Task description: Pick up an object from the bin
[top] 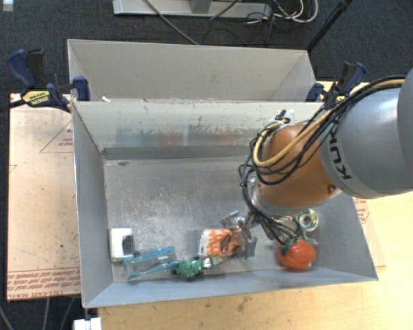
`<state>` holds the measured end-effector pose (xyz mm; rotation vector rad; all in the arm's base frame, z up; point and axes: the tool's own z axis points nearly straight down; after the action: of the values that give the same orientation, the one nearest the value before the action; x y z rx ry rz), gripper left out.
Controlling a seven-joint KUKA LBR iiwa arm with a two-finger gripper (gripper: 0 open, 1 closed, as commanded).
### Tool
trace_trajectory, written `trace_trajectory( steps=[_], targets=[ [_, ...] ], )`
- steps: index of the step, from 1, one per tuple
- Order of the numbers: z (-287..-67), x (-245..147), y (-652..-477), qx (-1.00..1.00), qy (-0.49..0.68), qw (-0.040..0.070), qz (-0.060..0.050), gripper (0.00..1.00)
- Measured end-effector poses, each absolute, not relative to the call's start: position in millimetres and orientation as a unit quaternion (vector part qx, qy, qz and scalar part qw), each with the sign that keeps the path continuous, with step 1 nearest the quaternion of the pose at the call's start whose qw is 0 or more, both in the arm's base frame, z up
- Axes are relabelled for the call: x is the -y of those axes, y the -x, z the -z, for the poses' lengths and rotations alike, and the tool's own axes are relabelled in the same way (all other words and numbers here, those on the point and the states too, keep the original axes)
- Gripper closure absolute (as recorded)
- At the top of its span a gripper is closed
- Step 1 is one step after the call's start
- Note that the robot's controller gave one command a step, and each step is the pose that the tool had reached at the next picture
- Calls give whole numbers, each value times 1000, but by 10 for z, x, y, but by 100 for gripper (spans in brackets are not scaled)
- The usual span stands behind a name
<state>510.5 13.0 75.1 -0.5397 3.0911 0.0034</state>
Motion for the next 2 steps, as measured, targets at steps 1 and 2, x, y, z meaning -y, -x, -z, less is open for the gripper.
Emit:
trace_trajectory(
  steps=[1, 2],
  targets=[
    [-751, -130, -5105, -985, 172, 2, -1, 100],
    [-751, -130, -5105, -985, 172, 2, -1, 100]
  ],
)
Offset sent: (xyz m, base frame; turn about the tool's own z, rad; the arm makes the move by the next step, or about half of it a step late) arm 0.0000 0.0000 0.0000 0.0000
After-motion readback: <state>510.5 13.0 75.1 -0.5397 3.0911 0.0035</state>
